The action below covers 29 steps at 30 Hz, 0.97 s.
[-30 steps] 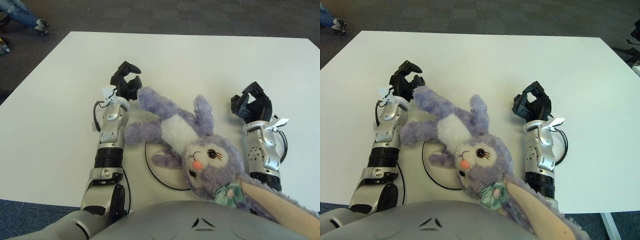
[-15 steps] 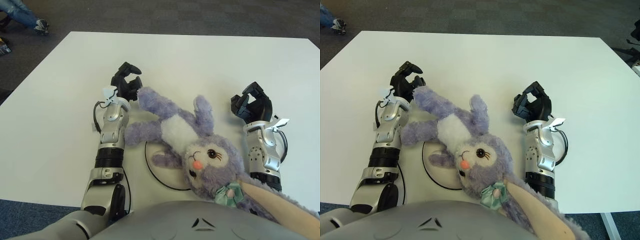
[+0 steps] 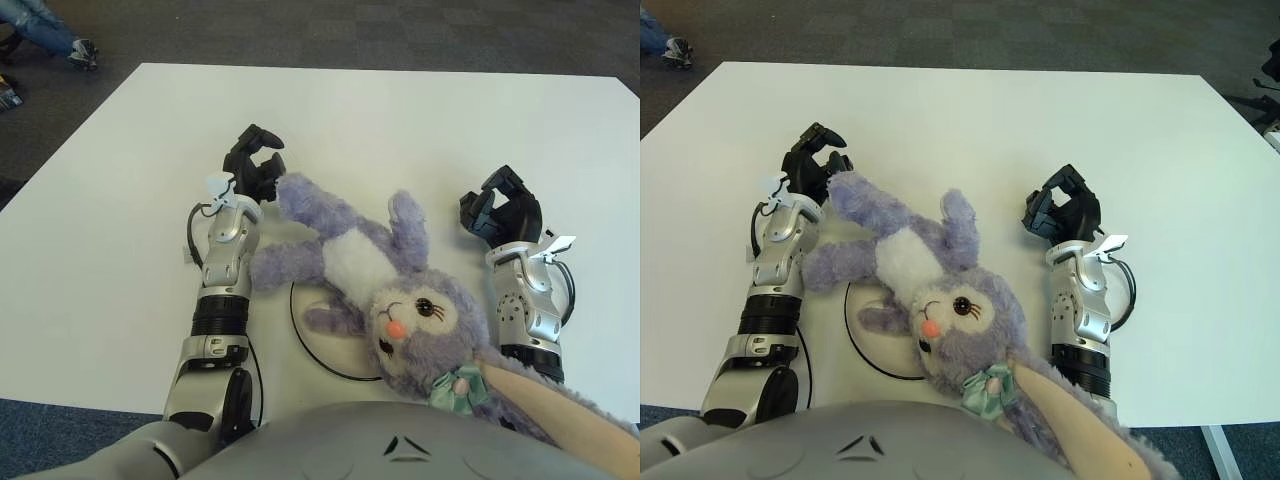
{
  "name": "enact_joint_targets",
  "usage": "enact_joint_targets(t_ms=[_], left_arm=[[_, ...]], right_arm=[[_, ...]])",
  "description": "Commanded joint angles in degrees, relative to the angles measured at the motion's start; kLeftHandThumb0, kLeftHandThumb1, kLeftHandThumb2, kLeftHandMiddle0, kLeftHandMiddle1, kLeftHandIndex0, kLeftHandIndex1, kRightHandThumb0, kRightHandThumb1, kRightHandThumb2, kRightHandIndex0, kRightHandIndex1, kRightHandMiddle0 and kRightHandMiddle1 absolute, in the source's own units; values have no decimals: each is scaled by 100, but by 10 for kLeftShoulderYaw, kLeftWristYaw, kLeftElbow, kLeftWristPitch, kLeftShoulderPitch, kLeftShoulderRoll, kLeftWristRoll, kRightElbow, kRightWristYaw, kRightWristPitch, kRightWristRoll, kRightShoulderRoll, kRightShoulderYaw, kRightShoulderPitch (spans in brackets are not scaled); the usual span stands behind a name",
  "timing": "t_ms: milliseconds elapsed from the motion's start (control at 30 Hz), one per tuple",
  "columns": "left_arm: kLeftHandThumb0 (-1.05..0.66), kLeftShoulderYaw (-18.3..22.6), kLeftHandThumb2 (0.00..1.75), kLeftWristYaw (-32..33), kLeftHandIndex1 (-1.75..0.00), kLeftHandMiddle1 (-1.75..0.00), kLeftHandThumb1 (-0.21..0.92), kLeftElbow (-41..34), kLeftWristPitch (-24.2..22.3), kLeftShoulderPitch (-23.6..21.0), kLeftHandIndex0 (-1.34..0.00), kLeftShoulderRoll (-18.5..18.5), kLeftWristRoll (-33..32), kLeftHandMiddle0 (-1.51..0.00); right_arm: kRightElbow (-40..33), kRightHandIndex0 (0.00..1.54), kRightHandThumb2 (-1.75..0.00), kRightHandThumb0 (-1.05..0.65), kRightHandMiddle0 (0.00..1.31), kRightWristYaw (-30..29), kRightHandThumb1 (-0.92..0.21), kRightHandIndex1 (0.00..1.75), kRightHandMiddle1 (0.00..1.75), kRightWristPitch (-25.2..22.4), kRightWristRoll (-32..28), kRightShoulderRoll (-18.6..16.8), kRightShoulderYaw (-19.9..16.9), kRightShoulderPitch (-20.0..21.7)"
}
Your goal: Put the doll into the plate.
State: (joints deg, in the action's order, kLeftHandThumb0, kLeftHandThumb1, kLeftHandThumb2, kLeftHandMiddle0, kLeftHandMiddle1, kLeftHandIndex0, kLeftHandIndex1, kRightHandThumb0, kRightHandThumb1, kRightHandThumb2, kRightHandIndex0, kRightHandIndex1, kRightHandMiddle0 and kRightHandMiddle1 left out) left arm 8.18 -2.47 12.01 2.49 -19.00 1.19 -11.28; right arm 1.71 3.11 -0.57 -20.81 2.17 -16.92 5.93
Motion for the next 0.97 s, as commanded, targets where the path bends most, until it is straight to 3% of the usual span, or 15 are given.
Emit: enact_joint_targets(t_ms=[0,400,933], left_arm=[[-51,7,140,-5,-175,-175,25,3,-18,-1,-67,6,-21,-124],[-52,36,144,-7,-175,-175,22,18,-41,-10,-69,28,-83,-132],[-56,46,154,-22,-175,-175,14,80,33,-15,-76,16,-69,-132]], right_arm=[[5,123,-149,-54,73,1,-18,175,175,-5,0,5,-4,-4],[8,124,-149,-54,73,1,-18,175,175,-2,-1,4,-5,-4],[9,124,-155,-56,77,5,-13,175,175,6,-8,1,-9,-2]])
